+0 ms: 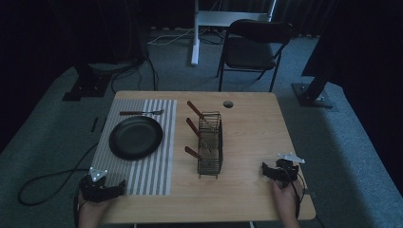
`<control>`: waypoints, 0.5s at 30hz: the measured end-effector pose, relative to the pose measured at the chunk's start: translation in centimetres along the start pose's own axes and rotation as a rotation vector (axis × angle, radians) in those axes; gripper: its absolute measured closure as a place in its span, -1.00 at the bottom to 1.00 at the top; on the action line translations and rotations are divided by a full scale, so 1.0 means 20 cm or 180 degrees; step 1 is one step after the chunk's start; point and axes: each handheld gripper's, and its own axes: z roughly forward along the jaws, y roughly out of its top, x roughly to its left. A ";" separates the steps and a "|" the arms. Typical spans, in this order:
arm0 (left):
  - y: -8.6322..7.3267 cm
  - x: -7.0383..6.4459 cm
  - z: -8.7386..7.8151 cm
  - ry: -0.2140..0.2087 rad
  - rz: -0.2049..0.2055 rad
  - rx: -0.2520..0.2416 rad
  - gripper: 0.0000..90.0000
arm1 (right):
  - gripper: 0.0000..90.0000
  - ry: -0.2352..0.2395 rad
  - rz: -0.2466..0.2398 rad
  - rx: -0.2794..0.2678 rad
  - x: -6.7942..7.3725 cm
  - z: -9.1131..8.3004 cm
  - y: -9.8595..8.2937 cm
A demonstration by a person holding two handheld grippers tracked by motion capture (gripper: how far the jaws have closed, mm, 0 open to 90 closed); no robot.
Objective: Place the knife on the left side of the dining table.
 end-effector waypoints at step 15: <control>0.01 0.00 0.00 0.0009 -0.0010 0.0055 -0.99 | -0.72 -0.0001 -0.0001 0.0000 0.00 0.00 0.00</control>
